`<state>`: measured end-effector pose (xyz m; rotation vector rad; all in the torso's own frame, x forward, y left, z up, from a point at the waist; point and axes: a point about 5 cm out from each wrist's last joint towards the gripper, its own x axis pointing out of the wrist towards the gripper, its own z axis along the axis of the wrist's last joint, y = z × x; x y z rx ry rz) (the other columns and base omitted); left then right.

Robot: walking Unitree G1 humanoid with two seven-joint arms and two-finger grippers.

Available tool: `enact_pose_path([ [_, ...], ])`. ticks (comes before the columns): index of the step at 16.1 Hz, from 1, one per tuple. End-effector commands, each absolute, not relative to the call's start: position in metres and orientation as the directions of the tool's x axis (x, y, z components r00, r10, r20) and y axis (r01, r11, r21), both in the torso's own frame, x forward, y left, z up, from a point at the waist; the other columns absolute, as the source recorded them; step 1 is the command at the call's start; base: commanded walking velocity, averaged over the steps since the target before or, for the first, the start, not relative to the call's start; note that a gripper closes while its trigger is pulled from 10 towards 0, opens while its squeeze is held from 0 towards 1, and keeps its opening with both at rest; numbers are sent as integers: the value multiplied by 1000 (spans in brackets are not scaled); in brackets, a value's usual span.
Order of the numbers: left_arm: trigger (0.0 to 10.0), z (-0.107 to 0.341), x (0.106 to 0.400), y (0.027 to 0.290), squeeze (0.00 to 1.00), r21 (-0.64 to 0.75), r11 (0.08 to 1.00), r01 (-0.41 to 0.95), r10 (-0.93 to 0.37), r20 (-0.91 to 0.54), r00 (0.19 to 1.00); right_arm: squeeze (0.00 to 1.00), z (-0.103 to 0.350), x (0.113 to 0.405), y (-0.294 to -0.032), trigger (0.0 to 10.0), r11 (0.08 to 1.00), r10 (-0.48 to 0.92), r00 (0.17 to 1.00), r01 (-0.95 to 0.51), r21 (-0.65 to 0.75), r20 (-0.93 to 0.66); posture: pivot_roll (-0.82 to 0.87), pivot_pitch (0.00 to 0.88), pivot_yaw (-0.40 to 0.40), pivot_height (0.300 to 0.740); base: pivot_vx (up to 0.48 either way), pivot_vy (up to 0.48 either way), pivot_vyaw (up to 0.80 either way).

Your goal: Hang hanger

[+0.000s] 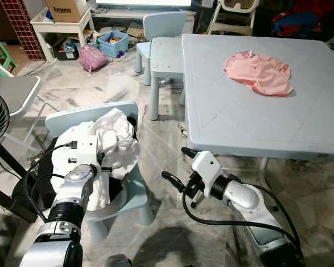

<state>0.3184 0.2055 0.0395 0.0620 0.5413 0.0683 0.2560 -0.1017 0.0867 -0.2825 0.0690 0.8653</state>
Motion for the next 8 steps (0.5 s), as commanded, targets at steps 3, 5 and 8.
enact_pose_path([
  [3,0,37,318,206,0,61,997,-50,75,-527,846,0,87,256,-102,10000,615,739,651,-758,-218,-173,-40,0,-32,740,0,0,0],
  [5,0,37,318,206,0,61,997,-53,77,-516,853,0,87,256,-103,10000,614,741,649,-759,-216,-175,-41,0,-33,740,0,0,0],
  [8,0,40,320,206,0,63,996,-67,89,-483,871,0,87,256,-103,10000,615,740,650,-759,-216,-176,-44,0,-34,740,0,0,0],
])
